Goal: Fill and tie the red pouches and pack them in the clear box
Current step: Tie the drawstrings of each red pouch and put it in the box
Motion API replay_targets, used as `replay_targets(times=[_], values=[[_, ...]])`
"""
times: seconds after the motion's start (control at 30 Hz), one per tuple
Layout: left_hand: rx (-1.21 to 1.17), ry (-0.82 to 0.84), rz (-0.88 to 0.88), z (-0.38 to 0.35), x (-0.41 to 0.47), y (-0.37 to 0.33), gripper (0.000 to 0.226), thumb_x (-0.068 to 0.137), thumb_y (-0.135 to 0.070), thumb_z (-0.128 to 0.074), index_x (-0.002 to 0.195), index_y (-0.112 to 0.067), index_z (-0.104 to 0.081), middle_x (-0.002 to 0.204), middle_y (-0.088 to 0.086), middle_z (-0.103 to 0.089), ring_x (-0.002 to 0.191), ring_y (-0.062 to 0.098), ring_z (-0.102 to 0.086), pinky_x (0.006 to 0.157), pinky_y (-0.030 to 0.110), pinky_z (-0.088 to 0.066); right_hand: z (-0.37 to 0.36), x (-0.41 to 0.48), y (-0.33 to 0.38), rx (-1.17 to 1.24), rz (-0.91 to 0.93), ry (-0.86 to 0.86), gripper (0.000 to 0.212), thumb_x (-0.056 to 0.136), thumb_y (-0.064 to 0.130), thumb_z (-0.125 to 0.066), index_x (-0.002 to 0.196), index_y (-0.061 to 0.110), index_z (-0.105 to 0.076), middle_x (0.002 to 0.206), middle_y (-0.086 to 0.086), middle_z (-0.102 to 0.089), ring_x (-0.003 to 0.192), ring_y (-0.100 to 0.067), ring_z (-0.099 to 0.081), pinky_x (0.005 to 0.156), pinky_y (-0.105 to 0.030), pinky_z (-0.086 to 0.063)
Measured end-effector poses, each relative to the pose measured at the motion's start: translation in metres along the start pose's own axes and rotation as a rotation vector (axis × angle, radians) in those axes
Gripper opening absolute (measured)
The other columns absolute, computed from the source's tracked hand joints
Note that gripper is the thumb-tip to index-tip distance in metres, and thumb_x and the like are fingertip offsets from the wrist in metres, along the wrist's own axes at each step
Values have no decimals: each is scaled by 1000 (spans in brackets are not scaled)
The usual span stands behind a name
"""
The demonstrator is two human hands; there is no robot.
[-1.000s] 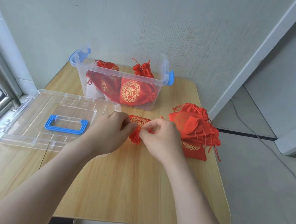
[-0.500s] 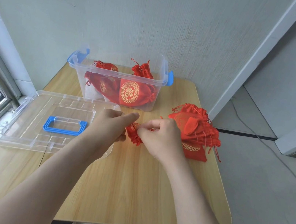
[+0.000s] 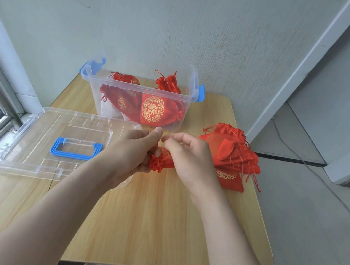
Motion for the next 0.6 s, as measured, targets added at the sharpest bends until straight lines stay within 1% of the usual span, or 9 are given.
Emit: replay_targets(times=[0.07,0.17,0.23,0.27,0.33,0.37,0.5,0.57,0.6], values=[[51,9,-7,-1,3,2,41,112,-39,-48,98,-5,-66,72,3,-58,65,20,-53,65,33,-46,-3,-1,1,5,13,31,9,92,25,-73,93,19,-79,78,-3,-79,84,-24,-77,86,-45,-62],[114,-5,-17,3,5,4,43,114,-31,-44,108,6,-65,73,4,-60,71,25,-55,67,36,-48,-2,-1,3,-63,75,31,4,93,21,-77,95,22,-79,77,0,-80,81,-19,-79,87,-44,-64],[157,-12,-43,4,5,2,36,114,-27,-46,104,3,-64,73,3,-62,70,23,-57,68,37,-48,-1,0,2,-113,118,5,4,93,21,-78,95,24,-80,77,-1,-80,80,-24,-78,84,-48,-64],[181,-16,-68,4,3,-1,33,113,-26,-47,99,0,-63,68,0,-62,65,20,-57,67,36,-47,-1,1,2,-138,134,-9,2,92,23,-79,93,24,-81,76,-4,-80,77,-26,-77,79,-49,-64],[211,-21,-115,4,1,-7,30,112,-24,-51,93,-4,-60,60,-5,-61,54,13,-54,64,34,-46,0,0,3,-179,154,-28,8,91,29,-78,85,23,-80,76,-11,-78,72,-30,-73,73,-51,-62],[215,-13,-129,5,0,-8,30,111,-25,-53,91,-4,-60,60,-4,-62,53,12,-55,63,33,-46,1,0,3,-186,154,-30,11,89,31,-78,82,23,-79,76,-12,-77,72,-31,-73,72,-51,-62],[239,48,-133,6,-2,-10,32,108,-30,-60,89,-3,-64,73,6,-71,63,16,-62,65,33,-49,0,1,1,-210,108,-1,15,79,32,-75,77,18,-71,72,-10,-76,73,-32,-71,72,-51,-61],[239,64,-132,6,-3,-11,32,104,-32,-66,87,-5,-67,80,9,-75,65,15,-63,63,32,-49,-1,2,-1,-196,69,22,14,76,29,-70,77,15,-69,75,-6,-78,77,-27,-74,76,-51,-61],[233,64,-127,6,-4,-12,32,102,-34,-69,86,-6,-68,83,10,-77,63,13,-63,62,30,-49,-1,2,-2,-163,47,37,12,79,26,-70,78,13,-69,76,-4,-78,76,-22,-75,75,-46,-61]])
Point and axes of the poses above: each hand's wrist, its own x-axis towards the middle knuckle, its own z-axis out of the back of the hand, y = z × x, the point moved 9 cm from there along x, towards the middle knuckle
